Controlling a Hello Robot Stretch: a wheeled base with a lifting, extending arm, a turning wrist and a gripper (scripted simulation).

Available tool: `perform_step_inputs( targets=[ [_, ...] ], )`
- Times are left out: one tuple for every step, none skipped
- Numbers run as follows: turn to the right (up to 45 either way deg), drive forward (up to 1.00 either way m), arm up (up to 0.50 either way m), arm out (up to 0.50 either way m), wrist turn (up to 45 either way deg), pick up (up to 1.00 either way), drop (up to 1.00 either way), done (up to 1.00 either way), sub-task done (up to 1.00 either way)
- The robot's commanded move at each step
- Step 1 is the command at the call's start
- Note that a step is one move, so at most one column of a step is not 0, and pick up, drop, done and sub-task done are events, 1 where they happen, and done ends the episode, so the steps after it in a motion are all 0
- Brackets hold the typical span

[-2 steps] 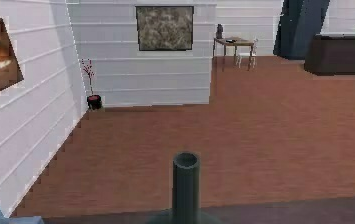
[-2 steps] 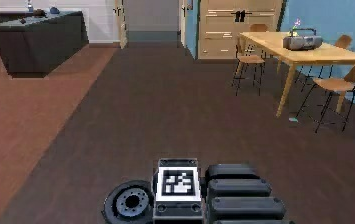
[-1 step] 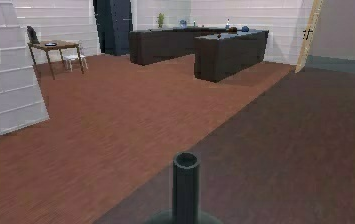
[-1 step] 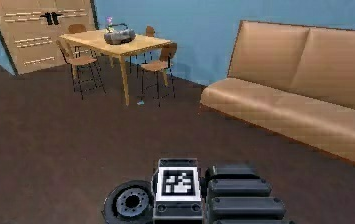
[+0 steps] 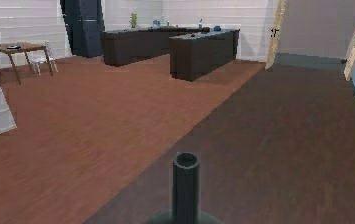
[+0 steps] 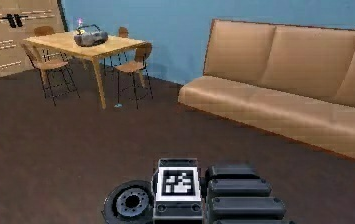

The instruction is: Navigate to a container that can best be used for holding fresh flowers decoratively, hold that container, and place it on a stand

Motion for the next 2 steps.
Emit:
perform_step_inputs(
  targets=[
    [-45.0, 0.00, 0.00, 0.00, 0.0, 0.00, 0.00, 0.00, 0.00],
    [-45.0, 0.00, 0.00, 0.00, 0.0, 0.00, 0.00, 0.00, 0.00]
  ],
)
